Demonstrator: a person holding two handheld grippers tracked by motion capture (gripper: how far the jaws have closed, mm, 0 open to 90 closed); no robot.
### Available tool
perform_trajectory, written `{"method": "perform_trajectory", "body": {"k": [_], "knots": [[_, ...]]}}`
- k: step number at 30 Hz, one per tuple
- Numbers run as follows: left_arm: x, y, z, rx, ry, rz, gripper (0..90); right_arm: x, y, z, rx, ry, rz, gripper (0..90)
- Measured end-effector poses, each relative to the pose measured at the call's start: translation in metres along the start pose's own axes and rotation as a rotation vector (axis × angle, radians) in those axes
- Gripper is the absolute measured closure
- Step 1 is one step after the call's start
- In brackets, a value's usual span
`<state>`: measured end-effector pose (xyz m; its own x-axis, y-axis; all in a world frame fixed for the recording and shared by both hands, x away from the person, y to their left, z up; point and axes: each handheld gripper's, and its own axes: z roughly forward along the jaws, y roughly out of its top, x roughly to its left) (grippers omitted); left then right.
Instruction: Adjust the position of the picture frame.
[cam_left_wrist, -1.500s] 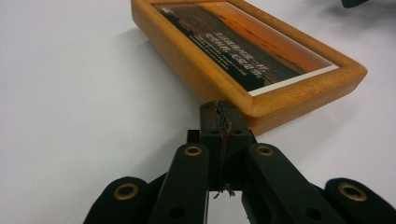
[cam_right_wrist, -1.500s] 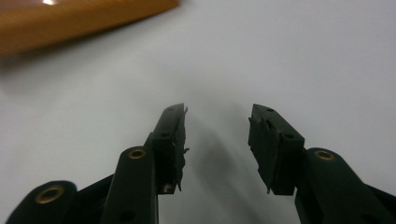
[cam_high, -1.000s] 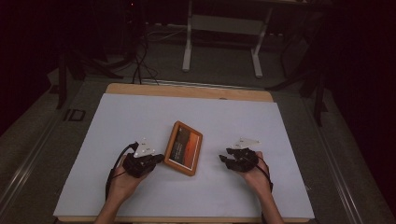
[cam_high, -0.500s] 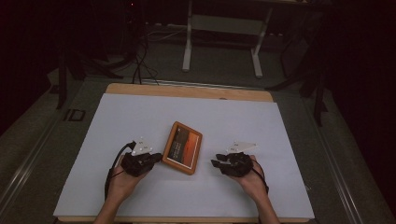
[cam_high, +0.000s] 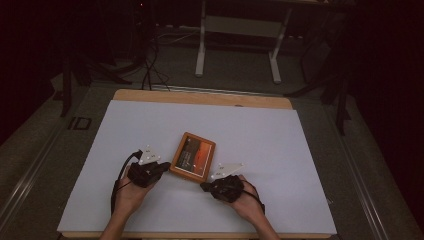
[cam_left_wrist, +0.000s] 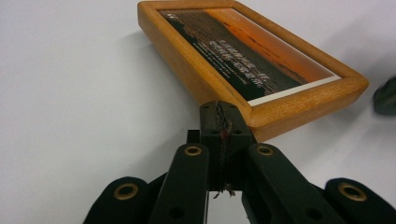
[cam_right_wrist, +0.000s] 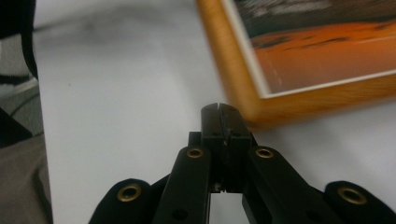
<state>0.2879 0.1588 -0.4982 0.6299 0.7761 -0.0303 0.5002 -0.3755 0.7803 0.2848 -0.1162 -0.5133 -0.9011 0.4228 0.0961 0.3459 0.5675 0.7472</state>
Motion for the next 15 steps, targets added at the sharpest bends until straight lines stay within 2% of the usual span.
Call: {"method": "perform_trajectory", "body": {"k": [3, 5, 12, 15], "knots": [[-0.001, 0.001, 0.0, 0.003, -0.005, 0.006, 89.5, 0.006, -0.001, 0.014, 0.025, -0.012, -0.007, 90.0], [-0.001, 0.001, 0.001, 0.005, -0.007, 0.005, 89.6, 0.006, -0.001, 0.018, 0.032, -0.037, -0.01, 90.0], [-0.004, 0.002, 0.004, 0.025, 0.016, 0.011, 89.7, 0.005, -0.001, 0.016, 0.05, -0.071, -0.018, 90.0], [-0.007, 0.003, 0.004, 0.027, 0.011, 0.021, 89.7, 0.002, -0.001, 0.012, 0.046, -0.08, -0.013, 90.0]]}}
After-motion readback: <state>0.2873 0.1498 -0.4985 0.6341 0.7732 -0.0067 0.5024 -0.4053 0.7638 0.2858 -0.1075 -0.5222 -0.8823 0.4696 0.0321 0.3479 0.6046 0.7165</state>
